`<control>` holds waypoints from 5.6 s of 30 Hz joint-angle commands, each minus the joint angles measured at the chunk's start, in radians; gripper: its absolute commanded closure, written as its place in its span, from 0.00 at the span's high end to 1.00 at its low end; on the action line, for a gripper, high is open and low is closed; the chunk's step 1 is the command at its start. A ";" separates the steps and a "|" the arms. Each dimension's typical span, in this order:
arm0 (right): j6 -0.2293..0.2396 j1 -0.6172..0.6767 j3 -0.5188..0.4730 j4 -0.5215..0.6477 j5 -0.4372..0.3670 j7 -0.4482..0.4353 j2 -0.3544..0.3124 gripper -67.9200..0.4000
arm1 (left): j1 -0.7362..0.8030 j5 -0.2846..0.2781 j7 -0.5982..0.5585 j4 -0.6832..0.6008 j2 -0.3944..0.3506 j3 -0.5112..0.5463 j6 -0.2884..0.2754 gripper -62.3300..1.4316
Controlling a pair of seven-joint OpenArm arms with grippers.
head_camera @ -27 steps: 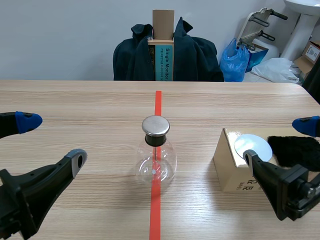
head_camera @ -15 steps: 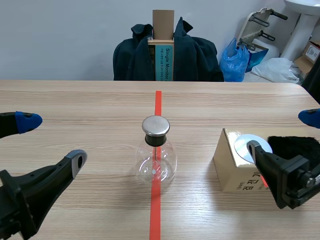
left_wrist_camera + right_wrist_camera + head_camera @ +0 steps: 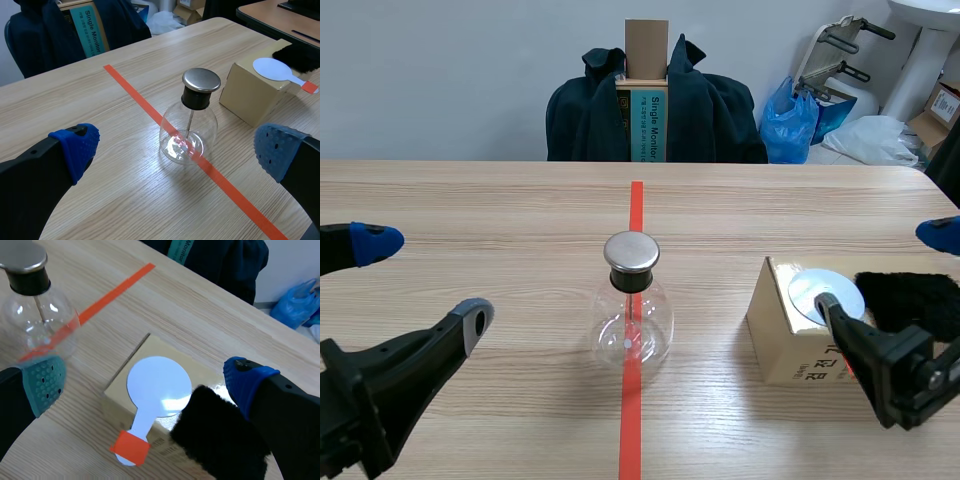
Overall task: Do the electroscope experiment.
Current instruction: 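Pick up the white charging plate, then bring the plate to the electroscope and point at the metal foil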
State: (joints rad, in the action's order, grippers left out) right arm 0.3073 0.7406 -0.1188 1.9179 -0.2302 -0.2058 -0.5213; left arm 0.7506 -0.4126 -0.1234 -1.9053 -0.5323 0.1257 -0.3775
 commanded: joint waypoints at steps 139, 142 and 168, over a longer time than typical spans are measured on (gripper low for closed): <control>-1.090 0.007 -0.117 0.074 0.896 -0.263 0.061 0.02 | -0.631 0.095 -0.259 0.737 -0.118 -0.442 -0.319 0.07; -1.090 0.005 -0.116 0.074 0.897 -0.327 0.062 0.02 | -0.691 0.135 -0.307 0.808 -0.077 -0.520 -0.319 0.07; -0.901 -0.285 0.356 -0.073 1.120 -0.148 0.061 0.02 | -0.834 0.223 -0.333 0.983 0.105 -0.677 -0.100 0.07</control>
State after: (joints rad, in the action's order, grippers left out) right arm -0.5827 0.4683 0.2504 1.8454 0.8917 -0.3592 -0.4461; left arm -0.0677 -0.1825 -0.4419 -0.9028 -0.4244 -0.5522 -0.4713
